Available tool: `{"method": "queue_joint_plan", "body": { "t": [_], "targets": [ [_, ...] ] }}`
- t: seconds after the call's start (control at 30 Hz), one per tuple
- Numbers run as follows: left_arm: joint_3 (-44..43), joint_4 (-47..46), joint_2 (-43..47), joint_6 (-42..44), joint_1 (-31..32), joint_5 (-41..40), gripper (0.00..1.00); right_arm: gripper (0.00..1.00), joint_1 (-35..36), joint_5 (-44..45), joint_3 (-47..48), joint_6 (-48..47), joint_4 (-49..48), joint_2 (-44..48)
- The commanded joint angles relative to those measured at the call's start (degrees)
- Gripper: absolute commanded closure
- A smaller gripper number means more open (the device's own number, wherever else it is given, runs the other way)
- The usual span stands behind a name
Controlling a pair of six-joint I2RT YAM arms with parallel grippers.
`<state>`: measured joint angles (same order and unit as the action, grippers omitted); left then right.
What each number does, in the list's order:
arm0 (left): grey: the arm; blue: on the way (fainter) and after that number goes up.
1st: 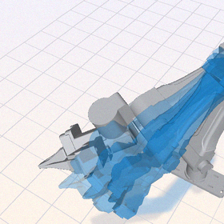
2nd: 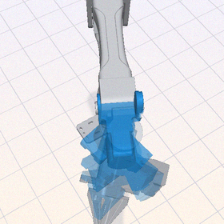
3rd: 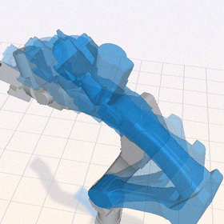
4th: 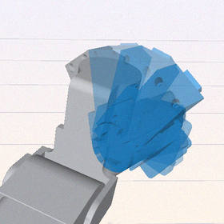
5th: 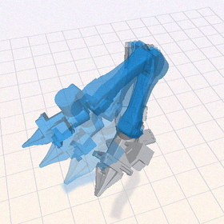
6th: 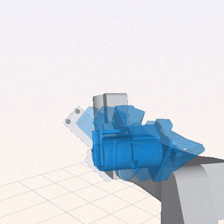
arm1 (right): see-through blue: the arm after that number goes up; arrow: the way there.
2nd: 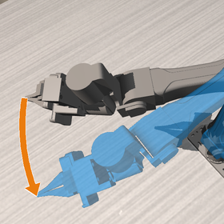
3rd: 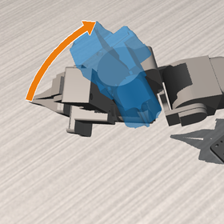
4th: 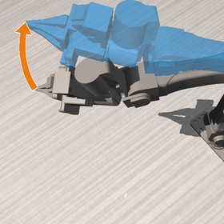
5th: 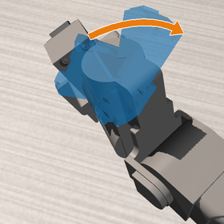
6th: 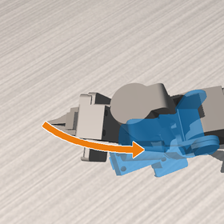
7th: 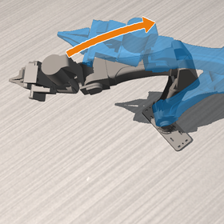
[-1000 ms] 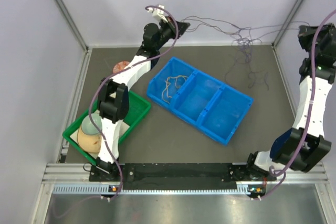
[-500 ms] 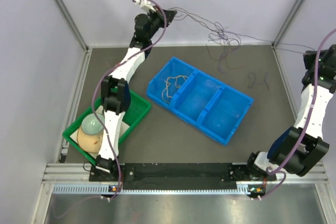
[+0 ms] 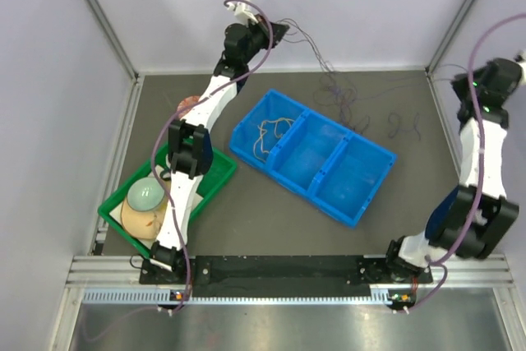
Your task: Untangle the cables
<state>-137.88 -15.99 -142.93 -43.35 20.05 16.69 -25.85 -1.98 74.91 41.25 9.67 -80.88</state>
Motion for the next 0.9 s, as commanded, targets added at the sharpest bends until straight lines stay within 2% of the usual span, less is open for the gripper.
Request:
{"method": "queue_joint_plan", "body": {
  "t": [0.0, 0.03, 0.1, 0.17, 0.2, 0.23, 0.27, 0.33, 0.37, 0.43, 0.6, 0.63, 0.87],
  "targets": [
    [-0.54, -4.31, 7.22, -0.94, 2.71, 2.56, 1.00, 1.00, 6.94, 1.09, 4.97, -9.25, 4.37, -11.12],
    [-0.28, -4.31, 7.75, -1.20, 2.97, 3.08, 1.00, 1.00, 8.60, 4.58, 4.63, -9.96, 5.35, -14.53],
    [0.68, -5.36, 9.85, -1.82, 3.24, 3.61, 1.00, 1.00, 9.06, 5.84, 3.66, -9.97, 5.88, -17.28],
    [2.44, -6.94, 11.27, -2.44, 3.85, 4.84, 1.00, 1.00, 8.97, 2.35, 3.13, -10.57, 5.80, -20.52],
    [2.97, -7.13, 12.49, -2.44, 4.11, 5.37, 1.00, 0.97, 9.06, -0.45, 3.31, -11.10, 5.71, -20.98],
    [3.93, -7.30, 13.11, -2.44, 4.64, 5.63, 1.00, 0.67, 9.32, -4.75, 2.96, -11.80, 4.14, -20.90],
    [4.64, -7.65, 13.73, -2.52, 4.90, 6.25, 1.00, 0.47, 10.11, -5.83, 2.87, -12.51, 3.34, -19.76],
    [6.13, -8.97, 15.40, -2.79, 5.43, 6.43, 1.00, 0.22, 11.51, -8.47, 4.96, -15.83, 2.99, -18.53],
    [6.31, -9.06, 15.75, -2.79, 5.61, 6.60, 1.00, 0.19, 13.26, -9.26, 6.02, -17.07, 2.98, -17.65],
    [6.49, -9.76, 16.63, -2.96, 5.96, 6.78, 1.00, 0.16, 15.03, -13.04, 9.35, -21.54, 2.98, -17.38],
    [6.23, -10.82, 17.69, -2.62, 6.66, 7.04, 1.00, 0.20, 21.97, -27.77, 15.52, -33.23, 5.88, -20.62],
    [6.05, -10.82, 17.78, -2.53, 6.75, 7.13, 1.00, 0.20, 22.67, -28.08, 16.13, -36.74, 6.23, -20.89],
    [6.05, -11.08, 18.39, -2.53, 7.01, 7.57, 1.00, 0.25, 25.58, -35.02, 21.49, -37.21, 6.06, -24.93]
  ]
}}
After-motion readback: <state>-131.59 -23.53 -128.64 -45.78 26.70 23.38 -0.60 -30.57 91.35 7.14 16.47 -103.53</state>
